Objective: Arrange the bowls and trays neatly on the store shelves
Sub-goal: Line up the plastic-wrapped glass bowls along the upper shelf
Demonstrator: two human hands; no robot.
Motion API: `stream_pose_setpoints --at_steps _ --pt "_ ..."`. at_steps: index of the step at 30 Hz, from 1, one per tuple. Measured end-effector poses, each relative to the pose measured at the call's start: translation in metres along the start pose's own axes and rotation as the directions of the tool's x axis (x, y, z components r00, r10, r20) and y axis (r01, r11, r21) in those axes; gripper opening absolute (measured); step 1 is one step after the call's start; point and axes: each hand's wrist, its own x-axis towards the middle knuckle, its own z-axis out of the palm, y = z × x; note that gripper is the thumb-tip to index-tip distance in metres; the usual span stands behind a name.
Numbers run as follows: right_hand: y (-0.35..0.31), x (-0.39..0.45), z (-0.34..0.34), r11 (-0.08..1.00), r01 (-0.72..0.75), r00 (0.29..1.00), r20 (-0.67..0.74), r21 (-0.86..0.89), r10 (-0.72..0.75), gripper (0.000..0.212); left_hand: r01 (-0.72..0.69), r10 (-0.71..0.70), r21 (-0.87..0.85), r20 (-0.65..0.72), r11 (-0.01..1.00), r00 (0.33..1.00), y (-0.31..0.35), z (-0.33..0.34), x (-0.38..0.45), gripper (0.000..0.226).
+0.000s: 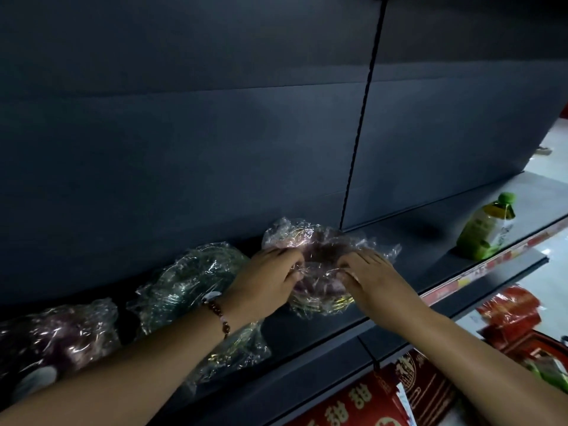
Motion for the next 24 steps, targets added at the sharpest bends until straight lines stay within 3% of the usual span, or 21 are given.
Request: stream_pose_setpoints --at_steps 2,3,4,5,6,7,8,9,12,15,17,20,24 --pt "-0.006 -0.011 -0.007 0.991 -0.076 0.992 -0.091 0.110 0.086 0.043 -0.010 0.010 -0.008 -0.062 1.000 0.998 -0.003 -0.014 -0.019 0.011" --pt "-0.009 -0.018 -0.008 0.950 -0.189 0.957 -0.172 0.247 0.235 0.051 -0.012 0.011 -0.002 -0.087 1.000 0.996 -0.006 -0.019 -0.031 0.010" --pt "-0.013 -0.023 -0.007 0.827 -0.335 0.872 -0.185 0.453 0.454 0.058 -0.013 0.014 0.008 -0.109 1.000 0.994 -0.008 -0.022 -0.042 0.010" --pt "-0.021 -0.027 -0.006 0.561 -0.471 0.741 -0.040 0.681 0.670 0.061 -0.019 0.022 0.026 -0.124 0.999 0.992 -0.010 -0.024 -0.054 0.010" --pt "-0.029 -0.030 -0.001 0.196 -0.536 0.622 0.227 0.821 0.749 0.059 -0.030 0.035 0.041 -0.132 0.999 0.991 -0.012 -0.024 -0.066 0.010" --pt "-0.039 -0.033 0.006 -0.141 -0.534 0.553 0.470 0.834 0.688 0.048 -0.036 0.040 0.040 -0.129 0.999 0.991 -0.013 -0.023 -0.080 0.010" --pt "-0.048 -0.035 0.011 -0.332 -0.523 0.515 0.601 0.785 0.611 0.035 -0.045 0.048 0.024 -0.126 0.999 0.991 -0.014 -0.021 -0.091 0.011" --pt "-0.056 -0.037 0.016 -0.378 -0.531 0.519 0.644 0.758 0.562 0.025 -0.049 0.048 0.000 -0.121 0.999 0.992 -0.014 -0.019 -0.101 0.013" --pt "-0.085 -0.033 0.034 -0.215 -0.576 0.606 0.588 0.789 0.536 0.011 0.025 -0.042 -0.113 -0.151 0.993 0.988 -0.020 -0.015 -0.133 0.020" --pt "-0.110 -0.024 0.048 -0.128 -0.592 0.662 0.570 0.796 0.486 0.011 0.134 -0.171 -0.182 -0.206 0.974 0.963 -0.030 -0.019 -0.164 0.023" --pt "-0.126 -0.019 0.059 -0.089 -0.606 0.684 0.575 0.791 0.449 0.014 0.257 -0.335 -0.373 -0.161 0.892 0.928 -0.033 -0.026 -0.189 0.051" --pt "-0.155 -0.009 0.080 -0.001 -0.624 0.722 0.577 0.781 0.382 0.022 0.363 -0.563 -0.585 -0.200 0.725 0.802 -0.040 -0.037 -0.224 0.076" --pt "-0.212 0.006 0.111 0.095 -0.647 0.754 0.617 0.756 0.226 0.037 0.395 -0.668 -0.572 -0.410 0.719 0.621 -0.079 -0.046 -0.275 0.077"
